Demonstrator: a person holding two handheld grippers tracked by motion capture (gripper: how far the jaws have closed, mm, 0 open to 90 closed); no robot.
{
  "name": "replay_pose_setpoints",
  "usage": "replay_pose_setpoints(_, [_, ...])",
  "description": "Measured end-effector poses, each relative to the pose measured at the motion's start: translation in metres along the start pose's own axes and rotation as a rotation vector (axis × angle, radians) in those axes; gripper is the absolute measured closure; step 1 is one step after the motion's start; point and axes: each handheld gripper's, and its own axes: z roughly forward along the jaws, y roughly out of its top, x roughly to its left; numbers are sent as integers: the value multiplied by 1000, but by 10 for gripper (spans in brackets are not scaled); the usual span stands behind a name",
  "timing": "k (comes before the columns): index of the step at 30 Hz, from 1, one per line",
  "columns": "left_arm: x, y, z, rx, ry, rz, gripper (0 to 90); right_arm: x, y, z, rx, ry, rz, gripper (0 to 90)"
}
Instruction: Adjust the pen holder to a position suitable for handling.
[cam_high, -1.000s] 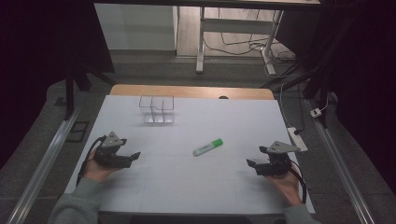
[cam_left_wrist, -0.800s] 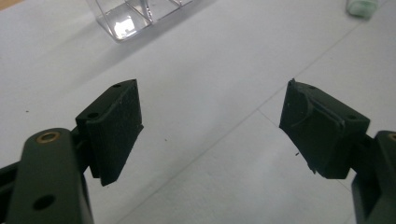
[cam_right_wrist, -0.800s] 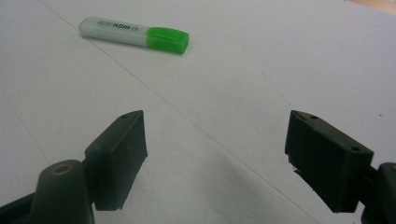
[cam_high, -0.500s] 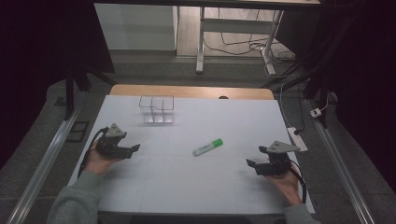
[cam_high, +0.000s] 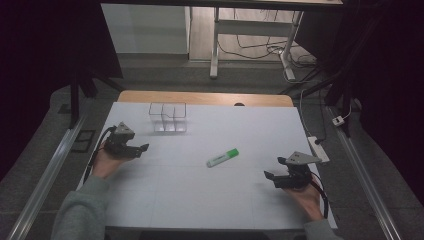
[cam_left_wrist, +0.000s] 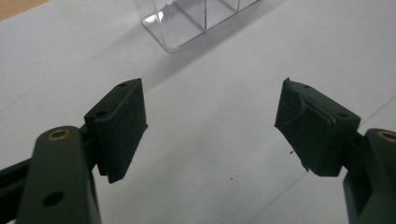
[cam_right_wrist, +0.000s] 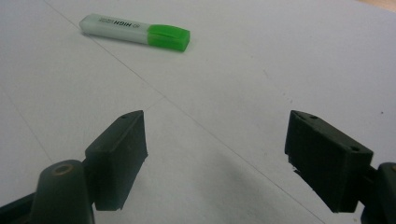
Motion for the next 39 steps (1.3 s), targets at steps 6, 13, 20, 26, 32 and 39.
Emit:
replay_pose_setpoints(6, [4,7,2,5,19,5,259,1,0,-2,-4,6,-2,200])
replay_pose_setpoints(13, [11,23,9,8,43,10,292,1,-1,-3,-7,9,-1,200])
replay_pose_setpoints(20, [25,28,15,26,59,-20,332,1,-1,-5,-18,19,6,201])
replay_pose_setpoints(26, [36,27,23,10,55,-78,397,1,-1,-4,-10,20,7,202])
replay_pose_setpoints(32, [44,32,27,-18,40,-97,492,-1,-2,-4,-12,19,19,203])
replay_pose_setpoints(39, [53,37,32,-24,14,-100,727,0,-2,-4,-10,23,16,204])
